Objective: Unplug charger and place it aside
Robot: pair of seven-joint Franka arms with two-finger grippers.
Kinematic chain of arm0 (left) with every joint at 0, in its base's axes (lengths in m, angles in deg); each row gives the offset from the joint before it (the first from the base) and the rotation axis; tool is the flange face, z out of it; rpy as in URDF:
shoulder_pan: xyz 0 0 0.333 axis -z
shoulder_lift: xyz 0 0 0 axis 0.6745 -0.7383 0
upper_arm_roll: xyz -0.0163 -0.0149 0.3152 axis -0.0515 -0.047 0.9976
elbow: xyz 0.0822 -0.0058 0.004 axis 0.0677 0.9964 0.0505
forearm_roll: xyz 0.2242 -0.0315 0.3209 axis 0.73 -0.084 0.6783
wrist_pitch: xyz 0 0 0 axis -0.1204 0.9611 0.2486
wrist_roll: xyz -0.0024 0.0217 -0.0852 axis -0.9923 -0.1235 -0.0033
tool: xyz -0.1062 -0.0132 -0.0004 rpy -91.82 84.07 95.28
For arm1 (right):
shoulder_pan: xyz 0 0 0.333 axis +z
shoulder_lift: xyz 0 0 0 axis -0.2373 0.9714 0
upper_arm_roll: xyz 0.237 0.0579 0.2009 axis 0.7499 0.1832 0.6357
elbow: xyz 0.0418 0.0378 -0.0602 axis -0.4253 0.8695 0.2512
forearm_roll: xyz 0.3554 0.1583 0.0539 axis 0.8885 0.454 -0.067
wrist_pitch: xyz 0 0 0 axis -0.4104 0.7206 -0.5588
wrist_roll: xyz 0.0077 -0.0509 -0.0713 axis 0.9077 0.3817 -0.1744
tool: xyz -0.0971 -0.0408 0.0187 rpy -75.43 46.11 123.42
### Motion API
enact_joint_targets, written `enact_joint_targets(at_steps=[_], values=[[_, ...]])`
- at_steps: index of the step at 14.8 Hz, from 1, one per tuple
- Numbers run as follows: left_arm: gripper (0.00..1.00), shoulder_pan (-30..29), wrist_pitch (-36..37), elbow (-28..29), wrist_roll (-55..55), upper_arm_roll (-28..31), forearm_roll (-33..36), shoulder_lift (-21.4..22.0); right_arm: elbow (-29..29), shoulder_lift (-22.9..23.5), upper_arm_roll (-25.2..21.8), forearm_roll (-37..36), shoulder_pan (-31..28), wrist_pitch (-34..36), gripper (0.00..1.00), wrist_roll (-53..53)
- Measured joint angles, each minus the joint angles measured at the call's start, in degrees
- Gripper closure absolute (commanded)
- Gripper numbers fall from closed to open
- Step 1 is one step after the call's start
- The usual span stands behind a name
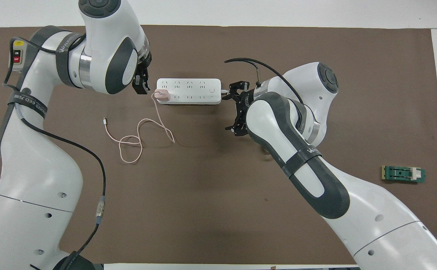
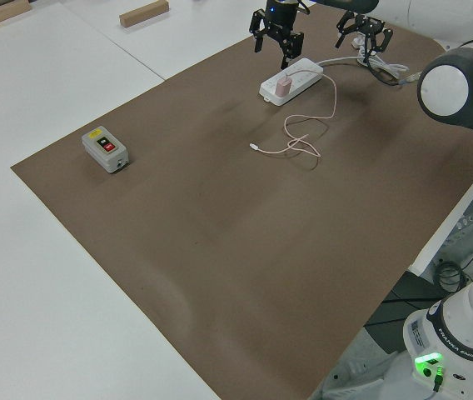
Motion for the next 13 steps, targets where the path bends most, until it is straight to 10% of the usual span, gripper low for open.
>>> enact_joint_targets(at_steps=[13], values=[[0.00,-0.21,-11.59,14.57,3.23,-0.37,-0.05,4.81,-15.32,13.53,-0.65,-2.52,-0.10,2.38,0.00,4.92]])
